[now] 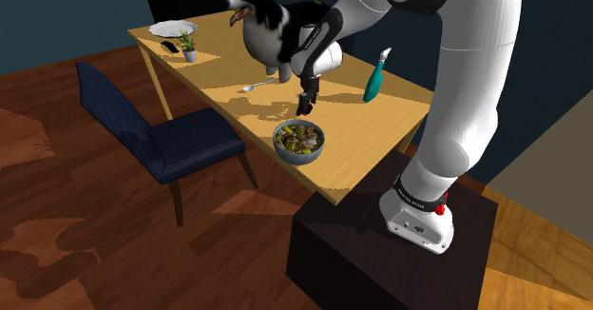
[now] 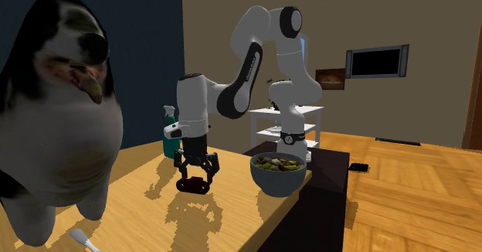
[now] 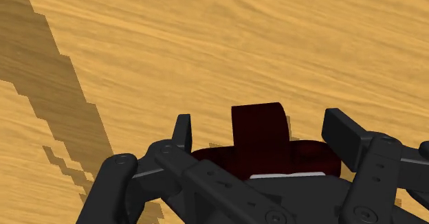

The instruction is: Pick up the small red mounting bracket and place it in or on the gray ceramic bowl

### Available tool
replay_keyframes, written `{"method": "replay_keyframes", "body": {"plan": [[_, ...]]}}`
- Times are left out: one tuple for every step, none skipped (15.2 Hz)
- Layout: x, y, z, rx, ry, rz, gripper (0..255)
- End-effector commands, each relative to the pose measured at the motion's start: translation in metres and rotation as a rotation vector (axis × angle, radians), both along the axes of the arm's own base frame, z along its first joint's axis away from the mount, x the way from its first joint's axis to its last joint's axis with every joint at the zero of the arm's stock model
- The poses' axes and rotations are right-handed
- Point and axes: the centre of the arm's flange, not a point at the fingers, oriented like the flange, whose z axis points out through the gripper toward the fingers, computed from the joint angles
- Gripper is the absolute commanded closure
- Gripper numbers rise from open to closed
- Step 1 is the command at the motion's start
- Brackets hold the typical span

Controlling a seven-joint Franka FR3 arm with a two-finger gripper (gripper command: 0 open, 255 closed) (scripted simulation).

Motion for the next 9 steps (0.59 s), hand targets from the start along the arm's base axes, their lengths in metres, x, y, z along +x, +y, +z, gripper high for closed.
{"method": "replay_keyframes", "body": {"plan": [[-0.0013, 0.0002, -0.0066, 0.000, 0.000, 0.000, 0], [-0.0012, 0.0002, -0.0067, 0.000, 0.000, 0.000, 0], [-0.0012, 0.0002, -0.0067, 0.000, 0.000, 0.000, 0], [-0.0012, 0.0002, -0.0067, 0.000, 0.000, 0.000, 0], [-0.0012, 0.0002, -0.0067, 0.000, 0.000, 0.000, 0], [-0.0012, 0.0002, -0.0067, 0.000, 0.000, 0.000, 0], [-0.0012, 0.0002, -0.0066, 0.000, 0.000, 0.000, 0], [-0.0012, 0.0002, -0.0067, 0.000, 0.000, 0.000, 0], [-0.0012, 0.0002, -0.0067, 0.000, 0.000, 0.000, 255]]}}
